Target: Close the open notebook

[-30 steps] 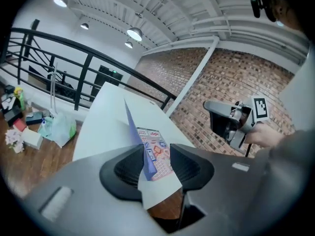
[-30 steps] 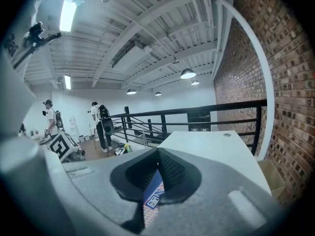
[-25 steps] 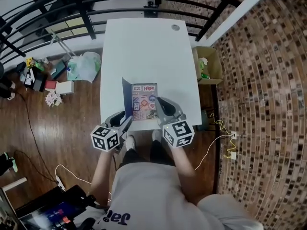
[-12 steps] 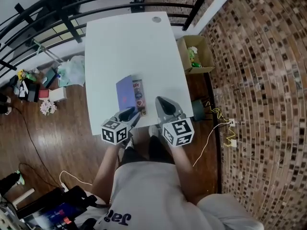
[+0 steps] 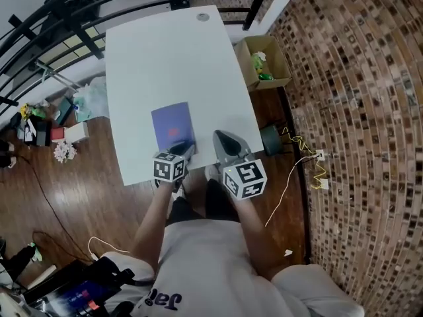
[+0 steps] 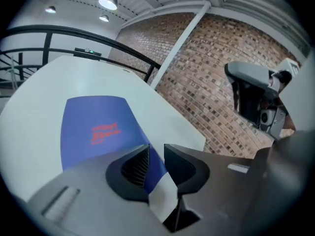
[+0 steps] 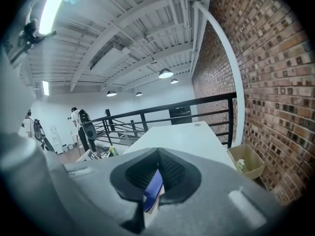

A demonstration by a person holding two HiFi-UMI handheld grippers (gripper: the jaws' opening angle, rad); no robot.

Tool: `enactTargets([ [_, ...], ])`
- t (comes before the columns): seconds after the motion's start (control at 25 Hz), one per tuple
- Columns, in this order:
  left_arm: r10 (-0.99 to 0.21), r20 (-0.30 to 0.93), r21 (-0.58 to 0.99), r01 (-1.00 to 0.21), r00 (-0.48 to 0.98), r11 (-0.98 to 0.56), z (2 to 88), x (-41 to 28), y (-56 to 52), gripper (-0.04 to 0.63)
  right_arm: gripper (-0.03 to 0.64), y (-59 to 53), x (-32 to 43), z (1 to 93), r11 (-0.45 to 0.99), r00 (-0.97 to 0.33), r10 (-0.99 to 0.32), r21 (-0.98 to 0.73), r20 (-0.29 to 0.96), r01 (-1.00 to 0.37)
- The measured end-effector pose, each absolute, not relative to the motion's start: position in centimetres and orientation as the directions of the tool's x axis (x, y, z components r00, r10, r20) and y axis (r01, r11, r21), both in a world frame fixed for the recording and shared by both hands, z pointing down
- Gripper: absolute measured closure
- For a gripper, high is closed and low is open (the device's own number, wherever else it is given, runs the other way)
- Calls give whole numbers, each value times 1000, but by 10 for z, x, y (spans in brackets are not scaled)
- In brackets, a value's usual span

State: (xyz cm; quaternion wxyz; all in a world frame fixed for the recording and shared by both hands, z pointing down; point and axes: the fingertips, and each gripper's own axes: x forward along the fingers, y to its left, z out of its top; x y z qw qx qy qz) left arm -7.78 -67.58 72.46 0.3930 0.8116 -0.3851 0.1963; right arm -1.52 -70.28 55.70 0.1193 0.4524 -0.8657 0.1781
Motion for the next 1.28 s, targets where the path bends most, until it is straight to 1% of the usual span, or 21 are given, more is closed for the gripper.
enactTargets([
  [0.16,-427,703,410,-815,569,-410,746,-76,-672,534,629,-697,-16,557,518,-556,-746,-204,366,-831],
  [0.24,-415,731,367,-825,542,-431,750,-75,-670,582,630,-692,-18,555,515,-551,-752,-199,362,-834],
  [0.36,-402,737,333,-809,544,-484,753,-63,-667,583,629,-685,-21,551,508,-540,-762,-188,356,-841],
  [0.56,-388,708,356,-772,590,-526,740,-57,-651,583,629,-665,-31,537,503,-527,-779,-164,339,-849],
  [0.72,-476,605,361,-753,638,-551,699,-68,-646,583,629,-641,-46,530,506,-523,-790,-142,319,-851],
  [0.8,-531,573,341,-771,624,-538,676,-85,-640,583,629,-626,-58,530,530,-544,-779,-135,312,-837],
  [0.88,-611,521,315,-800,595,-511,648,-102,-634,583,630,-612,-66,529,563,-572,-761,-127,305,-817],
  [1.0,-743,390,282,-839,544,-466,599,-118,-626,583,630,-600,-64,515,595,-593,-753,-92,286,-799],
  [1.08,-810,315,253,-867,494,-430,569,-145,-611,583,630,-593,-80,501,621,-617,-743,-76,260,-780],
  [1.16,-861,254,219,-893,441,-393,544,-174,-591,583,629,-581,-101,487,655,-651,-725,-66,226,-753],
  [1.28,-903,195,159,-921,382,-355,519,-188,-552,583,629,-547,-118,474,713,-707,-684,-39,183,-700],
])
